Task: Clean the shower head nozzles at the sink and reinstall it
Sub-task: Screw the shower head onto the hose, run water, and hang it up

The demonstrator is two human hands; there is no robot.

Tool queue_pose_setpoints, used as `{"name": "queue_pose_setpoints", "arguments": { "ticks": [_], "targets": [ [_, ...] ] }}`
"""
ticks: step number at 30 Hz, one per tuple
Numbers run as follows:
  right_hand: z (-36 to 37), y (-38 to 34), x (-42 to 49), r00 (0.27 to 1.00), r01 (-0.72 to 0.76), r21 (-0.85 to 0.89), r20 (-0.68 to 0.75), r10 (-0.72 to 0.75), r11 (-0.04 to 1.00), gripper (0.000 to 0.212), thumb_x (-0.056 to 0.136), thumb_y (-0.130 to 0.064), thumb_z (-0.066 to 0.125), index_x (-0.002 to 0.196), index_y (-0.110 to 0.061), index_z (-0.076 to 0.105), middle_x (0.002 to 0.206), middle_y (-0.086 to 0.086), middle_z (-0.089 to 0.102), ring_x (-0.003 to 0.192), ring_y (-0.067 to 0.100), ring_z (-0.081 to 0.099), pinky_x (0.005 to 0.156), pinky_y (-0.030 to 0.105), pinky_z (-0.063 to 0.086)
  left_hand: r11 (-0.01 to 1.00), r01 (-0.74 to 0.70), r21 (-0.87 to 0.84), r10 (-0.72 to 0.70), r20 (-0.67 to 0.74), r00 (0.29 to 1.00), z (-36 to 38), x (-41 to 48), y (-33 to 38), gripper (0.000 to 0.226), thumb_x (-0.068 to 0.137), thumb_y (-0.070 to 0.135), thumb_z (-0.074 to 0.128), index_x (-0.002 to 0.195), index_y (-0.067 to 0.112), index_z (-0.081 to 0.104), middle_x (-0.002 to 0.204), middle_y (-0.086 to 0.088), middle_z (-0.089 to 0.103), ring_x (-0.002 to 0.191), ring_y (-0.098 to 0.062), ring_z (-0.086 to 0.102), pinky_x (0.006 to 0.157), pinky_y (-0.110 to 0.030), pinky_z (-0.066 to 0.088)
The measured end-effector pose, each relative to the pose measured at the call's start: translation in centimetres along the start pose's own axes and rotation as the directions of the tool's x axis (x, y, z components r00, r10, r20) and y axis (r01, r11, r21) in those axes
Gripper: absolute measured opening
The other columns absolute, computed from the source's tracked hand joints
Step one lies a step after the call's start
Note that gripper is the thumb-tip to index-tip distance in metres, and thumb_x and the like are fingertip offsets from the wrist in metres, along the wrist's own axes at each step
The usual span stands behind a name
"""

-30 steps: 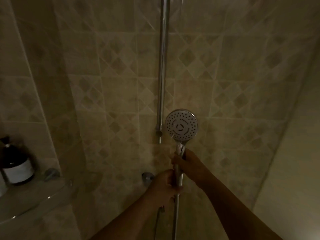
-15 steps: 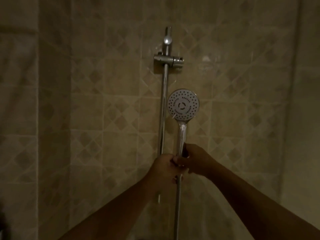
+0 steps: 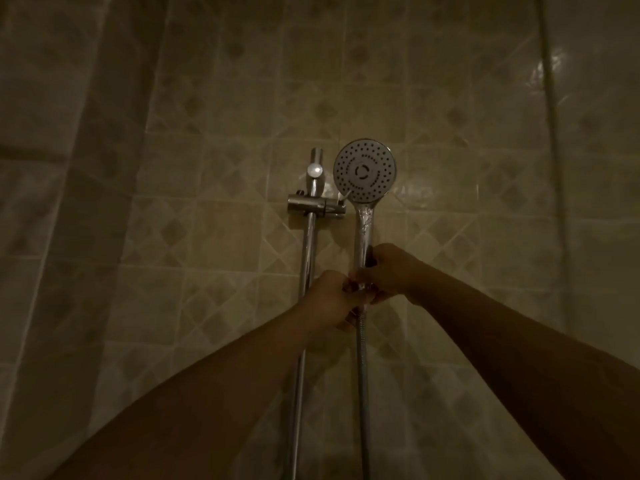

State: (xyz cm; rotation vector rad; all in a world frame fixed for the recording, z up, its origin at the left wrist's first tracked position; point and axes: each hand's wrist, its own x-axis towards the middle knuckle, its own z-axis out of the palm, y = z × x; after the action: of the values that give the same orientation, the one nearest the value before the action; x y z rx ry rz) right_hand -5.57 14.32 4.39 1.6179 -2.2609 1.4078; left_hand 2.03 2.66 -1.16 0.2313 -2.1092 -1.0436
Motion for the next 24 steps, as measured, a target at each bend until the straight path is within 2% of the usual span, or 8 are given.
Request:
{"name": "queue_pose_setpoints", "arguments": {
  "ticks": [3,6,10,12,16,20,22,24],
  "targets": [
    [-1.6,-0.6,1.5,1.000,0.024,0.020,-0.010,-0.024,1.000,0.033,0.091,-0.014,0.068,0.117,0.003,0.056,0.107,0.023,0.067,0.087,0.034,0.073,0.075,0.043,0.062,1.000,-0.010,0.008,0.010,-0.050,0.999,0.1,1.9,1.2,0.016,0.088,0.027,0.072,0.077,0.016,0.067,0.073,-0.006,0.071,0.060,-0.018,0.071,0.059,-0.034,0.060],
    [-2.8,-1.1,3.0,0.998,0.053,0.059,-0.048,-0.050,0.997,0.034,0.089,-0.011,0.069,0.117,0.003,0.055,0.108,0.023,0.066,0.087,0.033,0.072,0.070,0.039,0.062,0.999,-0.035,0.001,0.035,-0.082,0.996,-0.1,3.5,2.0,0.012,0.087,0.021,0.072,0.079,0.014,0.067,0.073,-0.006,0.070,0.055,-0.014,0.069,0.055,-0.031,0.058],
    [-3.9,-2.2,4.9,0.990,0.095,0.110,-0.111,-0.083,0.989,0.032,0.088,-0.005,0.069,0.116,0.004,0.058,0.109,0.022,0.066,0.091,0.033,0.071,0.078,0.046,0.061,0.995,-0.075,0.062,0.085,-0.179,0.980,-0.2,5.2,2.8,0.006,0.090,0.013,0.066,0.085,0.010,0.064,0.081,-0.016,0.067,0.074,-0.035,0.071,0.066,-0.047,0.060],
    [-4.2,-2.8,5.8,0.986,0.108,0.108,-0.139,-0.093,0.988,0.034,0.087,-0.004,0.070,0.118,0.005,0.057,0.112,0.024,0.065,0.095,0.036,0.070,0.080,0.050,0.060,0.990,-0.108,0.090,0.125,-0.221,0.967,-0.3,5.8,3.0,0.007,0.091,0.005,0.060,0.086,0.009,0.063,0.083,-0.018,0.065,0.080,-0.040,0.069,0.069,-0.051,0.059],
    [-4.4,-4.2,7.6,0.973,0.151,0.081,-0.188,-0.134,0.985,0.040,0.086,-0.002,0.070,0.122,0.002,0.055,0.115,0.022,0.063,0.096,0.036,0.069,0.079,0.050,0.060,0.980,-0.139,0.144,0.174,-0.272,0.947,-0.8,6.8,3.2,0.007,0.090,-0.003,0.056,0.090,-0.002,0.064,0.086,-0.021,0.064,0.084,-0.038,0.068,0.070,-0.046,0.057],
    [-4.7,-5.4,9.6,0.947,0.205,0.031,-0.258,-0.190,0.978,0.037,0.084,-0.004,0.073,0.118,0.002,0.059,0.110,0.021,0.065,0.088,0.033,0.071,0.074,0.045,0.062,0.980,-0.178,0.086,0.197,-0.354,0.914,-1.0,7.5,2.9,0.026,0.090,0.000,0.057,0.067,0.013,0.057,0.069,-0.006,0.057,0.066,-0.023,0.061,0.057,-0.030,0.053],
    [-4.8,-5.9,10.4,0.932,0.233,0.004,-0.286,-0.222,0.973,0.036,0.084,-0.006,0.074,0.117,0.000,0.060,0.109,0.019,0.066,0.087,0.031,0.071,0.074,0.044,0.062,0.968,-0.205,0.147,0.246,-0.360,0.900,-1.0,8.1,2.5,0.017,0.092,0.003,0.056,0.080,0.010,0.066,0.077,-0.005,0.062,0.071,-0.021,0.061,0.066,-0.032,0.056],
    [-4.9,-6.2,11.1,0.916,0.251,-0.037,-0.313,-0.250,0.967,0.036,0.084,-0.008,0.074,0.117,-0.002,0.061,0.110,0.017,0.066,0.089,0.029,0.070,0.078,0.045,0.061,0.960,-0.231,0.157,0.273,-0.365,0.890,-1.0,8.5,2.2,0.015,0.093,0.003,0.054,0.085,0.010,0.065,0.080,-0.001,0.062,0.075,-0.018,0.061,0.066,-0.028,0.057]
  ]
}}
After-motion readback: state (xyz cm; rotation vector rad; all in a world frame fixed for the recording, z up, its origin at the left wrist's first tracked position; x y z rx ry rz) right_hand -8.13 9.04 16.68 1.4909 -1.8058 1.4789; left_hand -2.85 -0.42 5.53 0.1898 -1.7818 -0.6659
